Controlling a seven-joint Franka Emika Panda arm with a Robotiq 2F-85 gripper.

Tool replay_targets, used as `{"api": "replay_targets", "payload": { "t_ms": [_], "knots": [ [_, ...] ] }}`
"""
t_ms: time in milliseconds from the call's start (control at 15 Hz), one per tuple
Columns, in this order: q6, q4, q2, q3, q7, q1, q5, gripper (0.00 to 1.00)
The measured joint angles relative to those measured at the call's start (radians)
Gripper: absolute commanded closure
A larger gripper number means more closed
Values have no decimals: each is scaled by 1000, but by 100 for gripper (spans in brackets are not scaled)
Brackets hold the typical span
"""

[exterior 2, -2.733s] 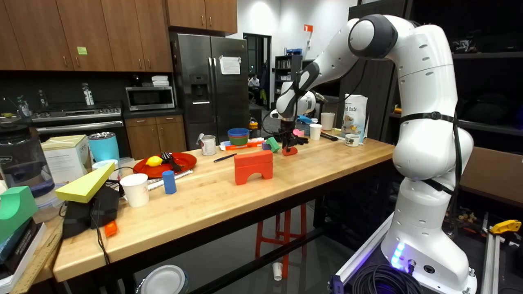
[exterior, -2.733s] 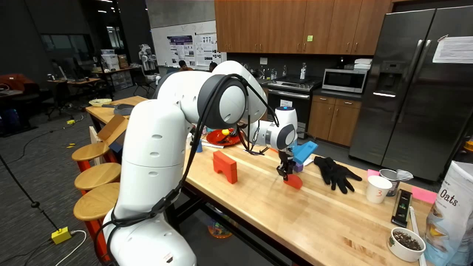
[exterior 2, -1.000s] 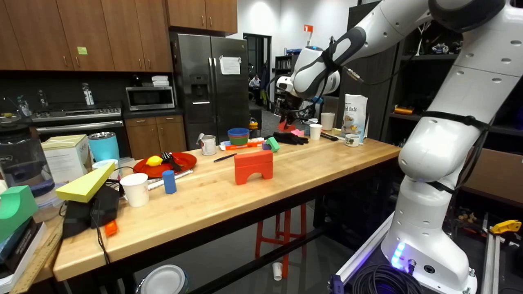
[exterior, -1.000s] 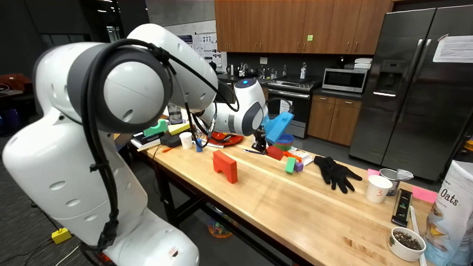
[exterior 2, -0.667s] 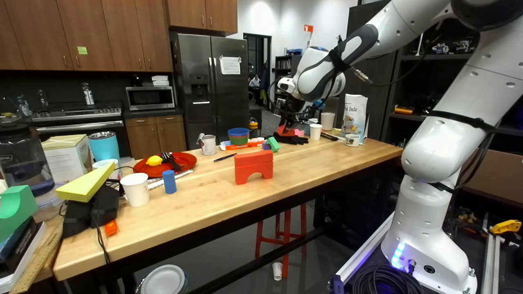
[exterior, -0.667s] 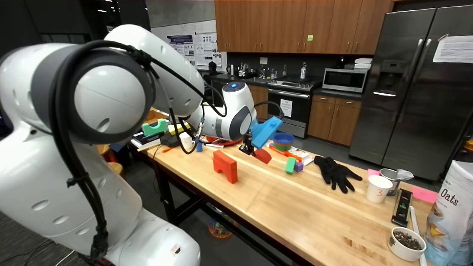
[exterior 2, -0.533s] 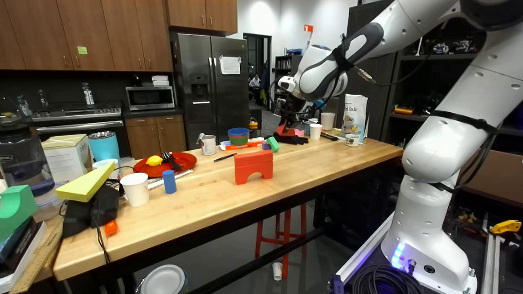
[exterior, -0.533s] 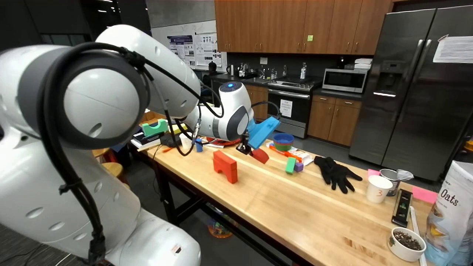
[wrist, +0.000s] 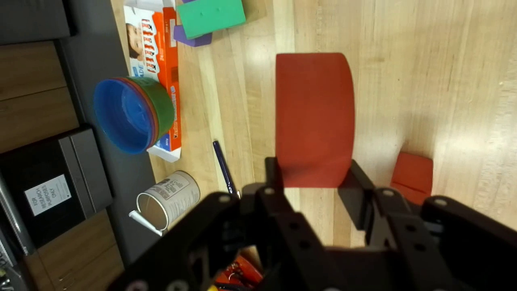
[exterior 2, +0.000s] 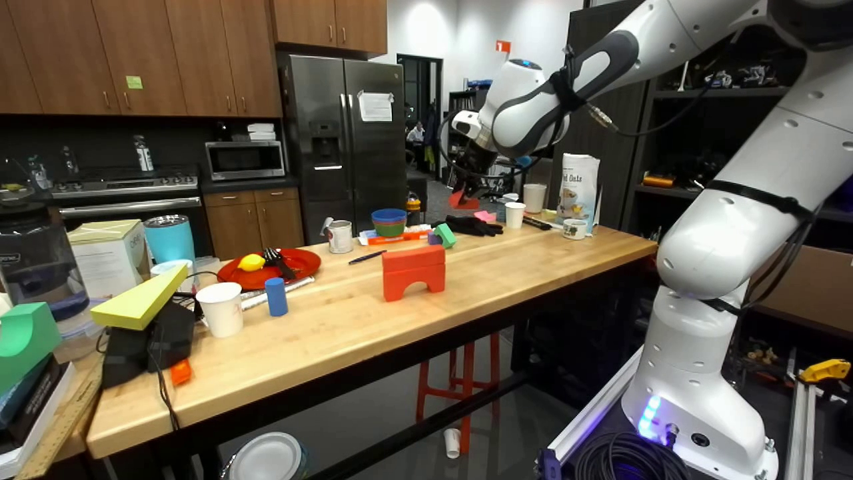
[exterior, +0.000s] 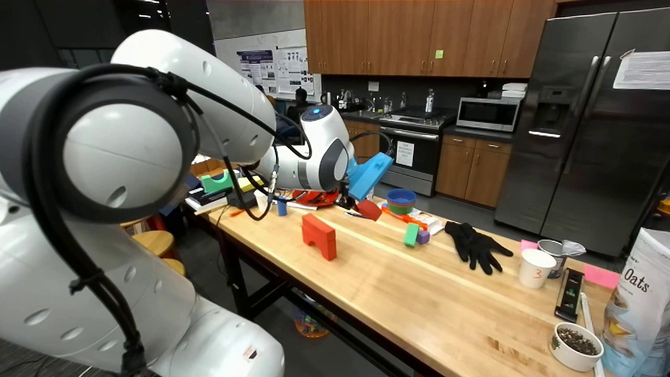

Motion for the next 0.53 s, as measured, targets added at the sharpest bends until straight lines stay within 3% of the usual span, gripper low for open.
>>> {"api": "replay_targets", "payload": {
  "t_ms": [533],
  "knots": [
    [-6,4,0,0,0,0,0,60]
  ]
}}
